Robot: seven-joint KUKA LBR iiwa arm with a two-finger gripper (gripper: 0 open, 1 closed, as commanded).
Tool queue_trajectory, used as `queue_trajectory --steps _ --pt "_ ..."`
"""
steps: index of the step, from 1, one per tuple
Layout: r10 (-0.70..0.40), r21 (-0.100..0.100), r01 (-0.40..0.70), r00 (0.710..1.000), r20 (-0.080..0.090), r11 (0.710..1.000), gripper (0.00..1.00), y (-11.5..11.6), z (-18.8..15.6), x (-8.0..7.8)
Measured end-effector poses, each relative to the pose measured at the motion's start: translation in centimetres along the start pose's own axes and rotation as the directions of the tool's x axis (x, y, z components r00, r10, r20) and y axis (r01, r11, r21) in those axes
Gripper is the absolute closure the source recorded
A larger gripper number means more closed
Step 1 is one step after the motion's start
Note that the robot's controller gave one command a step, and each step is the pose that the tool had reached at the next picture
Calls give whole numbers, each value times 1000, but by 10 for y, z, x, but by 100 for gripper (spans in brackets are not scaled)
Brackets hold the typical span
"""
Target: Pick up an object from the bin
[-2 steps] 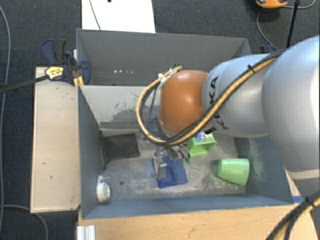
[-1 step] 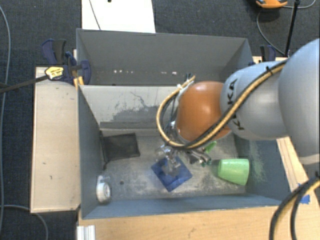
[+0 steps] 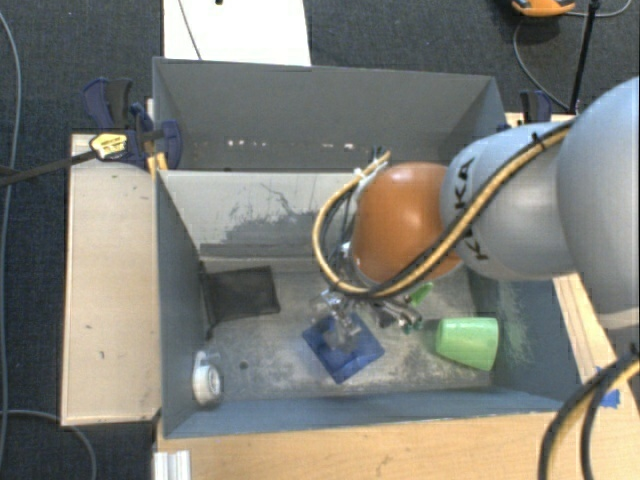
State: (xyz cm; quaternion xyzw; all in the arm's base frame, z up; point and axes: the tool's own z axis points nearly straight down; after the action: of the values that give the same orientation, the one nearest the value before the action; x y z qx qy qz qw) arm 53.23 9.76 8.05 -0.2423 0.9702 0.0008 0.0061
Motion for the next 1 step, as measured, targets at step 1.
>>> queue_trajectory --steps 1 --pt "20 0 -20 1000 2 1000 100 -11 -84 0"
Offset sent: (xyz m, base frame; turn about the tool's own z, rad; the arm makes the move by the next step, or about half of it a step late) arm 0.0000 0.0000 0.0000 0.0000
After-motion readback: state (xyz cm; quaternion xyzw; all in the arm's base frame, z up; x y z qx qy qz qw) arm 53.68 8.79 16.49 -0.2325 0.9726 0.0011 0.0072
